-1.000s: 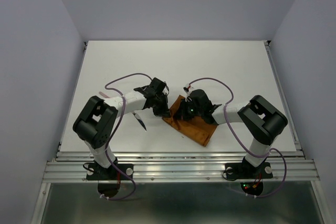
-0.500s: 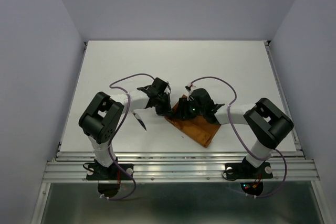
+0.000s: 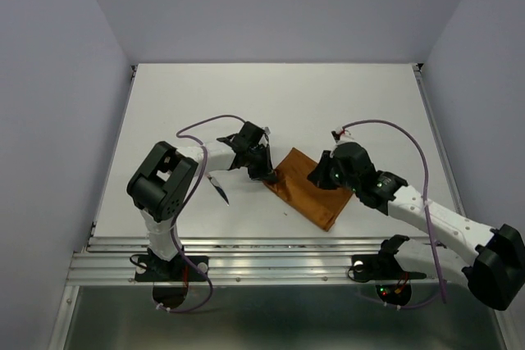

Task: Fold the napkin into a case and place the utensils inside
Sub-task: Smooth out the 2/3-rectangle-folded napkin at the center of the board.

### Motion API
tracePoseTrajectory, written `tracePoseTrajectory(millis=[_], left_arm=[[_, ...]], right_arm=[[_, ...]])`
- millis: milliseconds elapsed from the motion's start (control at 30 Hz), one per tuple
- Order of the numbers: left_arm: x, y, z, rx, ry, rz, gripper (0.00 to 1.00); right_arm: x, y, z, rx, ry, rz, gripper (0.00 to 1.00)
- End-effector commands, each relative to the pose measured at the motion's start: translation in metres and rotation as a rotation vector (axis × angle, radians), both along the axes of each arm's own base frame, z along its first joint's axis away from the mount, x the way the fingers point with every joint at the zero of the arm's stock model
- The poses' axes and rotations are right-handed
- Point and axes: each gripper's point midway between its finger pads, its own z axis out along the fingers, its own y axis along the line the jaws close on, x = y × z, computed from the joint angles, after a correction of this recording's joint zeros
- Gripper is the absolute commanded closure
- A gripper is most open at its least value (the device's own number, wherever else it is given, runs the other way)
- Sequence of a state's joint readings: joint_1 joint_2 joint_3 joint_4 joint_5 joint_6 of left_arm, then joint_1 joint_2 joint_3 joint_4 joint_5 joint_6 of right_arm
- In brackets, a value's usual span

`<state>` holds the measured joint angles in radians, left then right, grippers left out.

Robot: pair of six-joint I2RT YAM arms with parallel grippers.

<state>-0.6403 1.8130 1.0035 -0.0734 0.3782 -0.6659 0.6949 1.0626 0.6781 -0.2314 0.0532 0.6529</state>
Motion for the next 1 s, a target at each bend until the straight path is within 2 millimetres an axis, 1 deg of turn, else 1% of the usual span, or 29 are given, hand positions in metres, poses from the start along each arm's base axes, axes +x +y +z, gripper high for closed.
tracePoseTrajectory(millis=[0, 67, 100, 133, 200, 233, 367, 433, 467, 500, 567, 600, 667, 733, 767, 800, 833, 867, 900, 967], left_arm=[[-0.02, 0.02, -0.031, 0.115, 0.055, -0.022, 1.0], [-0.019, 0.019, -0.029, 0.108, 0.05, -0.024, 1.0], [-0.019, 0.018, -0.027, 0.106, 0.048, -0.024, 1.0], [-0.02, 0.018, -0.027, 0.106, 0.048, -0.028, 1.0], [-0.019, 0.017, -0.026, 0.105, 0.048, -0.031, 1.0], [-0.02, 0.017, -0.026, 0.109, 0.051, -0.031, 1.0], [-0.017, 0.015, -0.022, 0.105, 0.045, -0.033, 1.0], [-0.019, 0.014, -0.02, 0.107, 0.047, -0.037, 1.0], [-0.018, 0.013, -0.018, 0.104, 0.043, -0.038, 1.0], [-0.019, 0.014, -0.018, 0.107, 0.045, -0.037, 1.0], [-0.019, 0.014, -0.018, 0.107, 0.045, -0.039, 1.0], [-0.019, 0.015, -0.018, 0.107, 0.046, -0.038, 1.0], [-0.019, 0.015, -0.018, 0.108, 0.048, -0.038, 1.0], [-0.021, 0.015, -0.019, 0.108, 0.051, -0.041, 1.0], [-0.022, 0.015, -0.019, 0.11, 0.056, -0.042, 1.0], [-0.022, 0.014, -0.019, 0.108, 0.055, -0.047, 1.0], [-0.022, 0.014, -0.019, 0.109, 0.056, -0.045, 1.0], [-0.022, 0.015, -0.019, 0.11, 0.056, -0.047, 1.0], [-0.023, 0.015, -0.02, 0.112, 0.059, -0.047, 1.0], [-0.023, 0.015, -0.019, 0.111, 0.057, -0.048, 1.0]], right_arm=[[-0.055, -0.053, -0.066, -0.119, 0.267, -0.155, 0.98], [-0.067, -0.059, -0.075, -0.1, 0.311, -0.191, 0.98], [-0.07, -0.061, -0.075, -0.084, 0.313, -0.197, 0.99], [-0.076, -0.064, -0.084, -0.088, 0.336, -0.205, 0.99], [-0.08, -0.065, -0.089, -0.076, 0.357, -0.221, 0.99], [-0.084, -0.068, -0.096, -0.084, 0.376, -0.234, 0.99], [-0.09, -0.086, -0.117, -0.17, 0.408, -0.29, 0.99], [-0.088, -0.091, -0.12, -0.21, 0.411, -0.301, 0.99], [-0.089, -0.085, -0.115, -0.209, 0.399, -0.273, 0.99], [-0.081, -0.076, -0.1, -0.186, 0.363, -0.262, 0.99], [-0.074, -0.065, -0.079, -0.151, 0.305, -0.237, 0.99], [-0.069, -0.055, -0.063, -0.129, 0.265, -0.223, 0.99], [-0.065, -0.042, -0.05, -0.11, 0.235, -0.2, 0.99], [-0.065, -0.017, -0.041, -0.1, 0.209, -0.135, 0.99], [-0.066, -0.008, -0.041, -0.102, 0.205, -0.112, 0.99], [-0.067, 0.011, -0.045, -0.113, 0.208, -0.068, 0.99], [-0.069, 0.021, -0.048, -0.121, 0.212, -0.039, 0.99], [-0.071, 0.03, -0.051, -0.128, 0.216, -0.016, 0.99], [-0.074, 0.038, -0.065, -0.17, 0.243, 0.014, 0.99], [-0.073, 0.053, -0.07, -0.165, 0.255, 0.044, 0.99]])
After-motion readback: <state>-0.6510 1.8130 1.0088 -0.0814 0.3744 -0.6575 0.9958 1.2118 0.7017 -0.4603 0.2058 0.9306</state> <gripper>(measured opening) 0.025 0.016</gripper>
